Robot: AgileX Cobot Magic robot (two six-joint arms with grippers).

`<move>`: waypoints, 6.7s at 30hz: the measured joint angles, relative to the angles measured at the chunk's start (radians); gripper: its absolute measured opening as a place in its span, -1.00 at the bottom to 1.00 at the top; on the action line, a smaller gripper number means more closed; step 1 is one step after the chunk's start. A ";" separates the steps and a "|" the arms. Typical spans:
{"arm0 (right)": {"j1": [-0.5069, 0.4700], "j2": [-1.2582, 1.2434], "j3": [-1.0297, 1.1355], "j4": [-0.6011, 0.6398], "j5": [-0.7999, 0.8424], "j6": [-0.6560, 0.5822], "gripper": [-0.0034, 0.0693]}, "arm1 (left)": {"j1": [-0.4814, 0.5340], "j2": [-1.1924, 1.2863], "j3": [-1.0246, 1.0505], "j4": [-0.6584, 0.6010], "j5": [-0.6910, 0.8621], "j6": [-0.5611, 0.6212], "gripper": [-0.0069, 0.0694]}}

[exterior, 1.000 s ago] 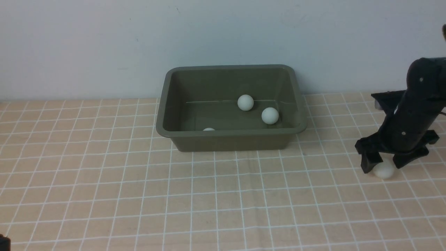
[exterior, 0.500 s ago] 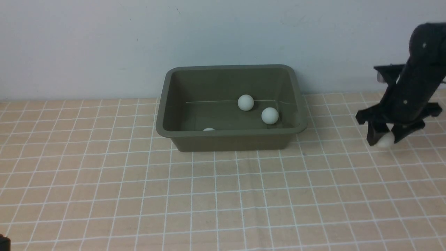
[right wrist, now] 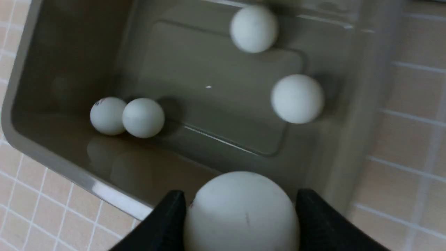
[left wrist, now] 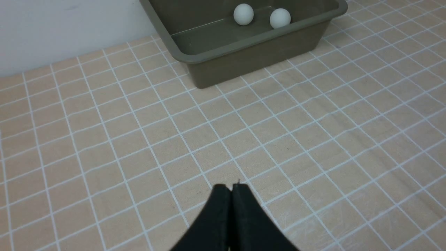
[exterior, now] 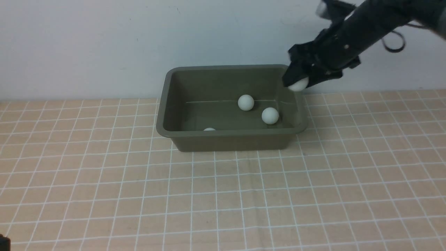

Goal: Put the table tennis balls into the box on the light coffee tablecloth.

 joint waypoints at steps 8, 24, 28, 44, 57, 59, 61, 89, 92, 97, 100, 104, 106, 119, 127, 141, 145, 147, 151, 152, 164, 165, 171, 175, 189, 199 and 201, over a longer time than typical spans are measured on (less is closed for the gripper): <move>0.060 0.094 0.001 -0.004 -0.078 -0.050 0.12 | 0.000 0.000 0.000 -0.001 0.000 0.000 -1.00; 0.046 0.106 -0.145 -0.044 0.015 -0.101 0.29 | 0.000 0.000 0.000 -0.002 -0.007 0.000 -1.00; 0.007 0.066 -0.310 -0.090 0.061 -0.085 -0.21 | 0.000 0.000 0.000 -0.002 -0.022 0.000 -1.00; -0.221 -0.722 0.000 -0.122 0.087 -0.156 -0.95 | 0.000 0.000 0.000 -0.002 -0.127 0.010 -1.00; -0.221 -1.520 1.108 -0.072 -0.432 -0.249 -0.95 | 0.000 0.000 0.001 -0.001 -0.130 0.036 -1.00; -0.221 -1.616 1.260 -0.062 -0.512 -0.249 -0.95 | 0.000 0.000 0.001 -0.001 -0.130 0.040 -1.00; -0.221 -1.697 1.363 -0.057 -0.553 -0.248 -0.95 | 0.000 0.000 0.001 0.000 -0.130 0.043 -1.00; -0.221 -1.743 1.426 0.019 -0.652 -0.275 -0.95 | 0.000 0.000 0.001 -0.007 -0.101 0.047 -1.00; -0.223 -1.784 1.478 -0.065 -0.649 -0.288 -0.95 | 0.000 0.000 0.001 -0.007 -0.101 0.047 -1.00; -0.224 -1.930 1.693 -0.131 -0.729 -0.288 -0.95 | 0.000 0.000 0.001 -0.007 -0.101 0.047 -1.00; -0.224 -1.985 1.773 -0.129 -0.798 -0.277 -0.95 | 0.000 0.000 0.001 -0.007 -0.101 0.047 -1.00; -0.224 -2.053 1.912 -0.114 -0.906 -0.254 -0.95 | 0.000 0.000 0.001 -0.007 -0.101 0.047 -1.00; -0.224 -2.082 1.964 -0.105 -0.924 -0.247 -0.95 | 0.000 0.000 0.001 -0.007 -0.101 0.047 -1.00; -0.224 -2.128 1.992 -0.092 -0.930 -0.243 -0.95 | 0.000 0.000 0.001 -0.007 -0.101 0.047 -1.00; -0.224 -2.128 1.992 -0.178 -0.877 -0.157 -0.95 | 0.000 0.000 0.001 -0.007 -0.101 0.047 -1.00; -0.224 -2.128 1.991 -0.411 -0.814 0.292 -0.95 | 0.000 0.000 0.001 -0.007 -0.101 0.047 -1.00; -0.224 -2.128 1.991 -0.411 -0.814 0.298 -0.95 | 0.000 0.000 0.001 -0.007 -0.101 0.047 -1.00; -0.224 -2.128 1.991 -0.412 -0.814 0.299 -0.95 | 0.000 0.000 0.001 -0.007 -0.101 0.047 -1.00; -0.224 -2.128 1.991 -0.412 -0.813 0.300 -0.95 | 0.000 0.000 0.001 -0.006 -0.101 0.047 -1.00; -0.224 -2.128 1.991 -0.412 -0.813 0.300 -0.95 | 0.000 0.000 0.001 -0.001 -0.101 0.054 -1.00; -0.224 -2.128 1.990 -0.413 -0.809 0.300 -0.95 | 0.353 -0.022 0.313 0.043 -0.532 0.086 -1.00; -0.224 -2.128 1.990 -0.414 -0.809 0.300 -0.95 | 0.395 -0.038 0.365 0.043 -0.553 0.079 -1.00; -0.224 -2.128 1.990 -0.414 -0.808 0.300 -0.95 | 0.500 -0.157 0.515 0.043 -0.586 0.055 -1.00; -0.224 -2.128 1.990 -0.415 -0.808 0.300 -0.95 | 0.508 -0.224 0.557 0.043 -0.574 0.055 -1.00; -0.224 -2.128 1.989 -0.415 -0.807 0.300 -0.95 | 0.508 -0.244 0.560 0.045 -0.474 0.055 -1.00; -0.224 -2.128 1.989 -0.415 -0.807 0.300 -0.95 | 0.508 -0.244 0.560 0.045 -0.467 0.055 -1.00; -0.224 -2.128 1.989 -0.415 -0.807 0.300 -0.95 | 0.508 -0.244 0.560 0.045 -0.467 0.055 -1.00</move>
